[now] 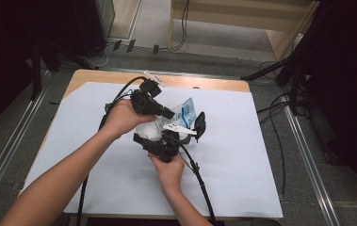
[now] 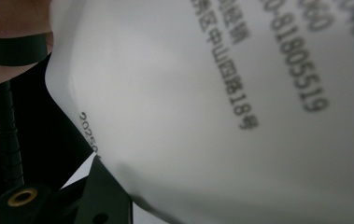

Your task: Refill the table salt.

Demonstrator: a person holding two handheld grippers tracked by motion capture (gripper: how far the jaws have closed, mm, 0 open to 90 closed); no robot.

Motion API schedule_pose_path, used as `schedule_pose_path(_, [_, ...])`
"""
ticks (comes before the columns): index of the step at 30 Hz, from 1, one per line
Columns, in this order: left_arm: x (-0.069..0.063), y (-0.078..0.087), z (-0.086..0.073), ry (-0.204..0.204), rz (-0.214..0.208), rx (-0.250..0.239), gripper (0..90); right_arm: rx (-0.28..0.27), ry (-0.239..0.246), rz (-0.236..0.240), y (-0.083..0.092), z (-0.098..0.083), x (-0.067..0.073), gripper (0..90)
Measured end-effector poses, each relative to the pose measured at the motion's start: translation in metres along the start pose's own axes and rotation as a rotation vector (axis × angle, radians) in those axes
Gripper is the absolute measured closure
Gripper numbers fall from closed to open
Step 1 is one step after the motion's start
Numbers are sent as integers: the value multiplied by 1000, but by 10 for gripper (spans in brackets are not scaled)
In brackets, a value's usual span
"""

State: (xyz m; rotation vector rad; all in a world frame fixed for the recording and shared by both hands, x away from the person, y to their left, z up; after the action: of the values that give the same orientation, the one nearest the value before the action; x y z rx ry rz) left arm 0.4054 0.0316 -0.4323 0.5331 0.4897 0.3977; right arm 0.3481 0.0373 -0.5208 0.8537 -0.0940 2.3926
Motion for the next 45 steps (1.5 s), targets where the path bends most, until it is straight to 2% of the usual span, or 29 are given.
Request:
schedule_pose_path(13, [-1,-3,-2,-2,5,14,897,20,34,-14,0,-2,-2,550])
schedule_pose_path(37, [-1,-6,-2,3,15,24,900,26,65,-33,-1,-4,-4,528])
schedule_pose_path(41, [-2,-7,-2,3,14,23,900,29,65,-33,-1,-5,-4,541])
schedule_pose_path(45, [-2,-6,-1,3,15,19,899,26,41,-30,0,-4,-4,556])
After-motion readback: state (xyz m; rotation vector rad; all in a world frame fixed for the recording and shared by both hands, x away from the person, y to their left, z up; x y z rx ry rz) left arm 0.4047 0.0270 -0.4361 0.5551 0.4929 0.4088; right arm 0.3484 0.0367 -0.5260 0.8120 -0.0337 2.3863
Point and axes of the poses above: each handheld gripper's, and its own axes: y roughly backward along the jaws, z roughly out of its top, x roughly to its left, the point moved 8 cm from there along -y, roughly forward along the jaws, and after that the axes turned 10 degrees about -x, right-handed, at the moved point
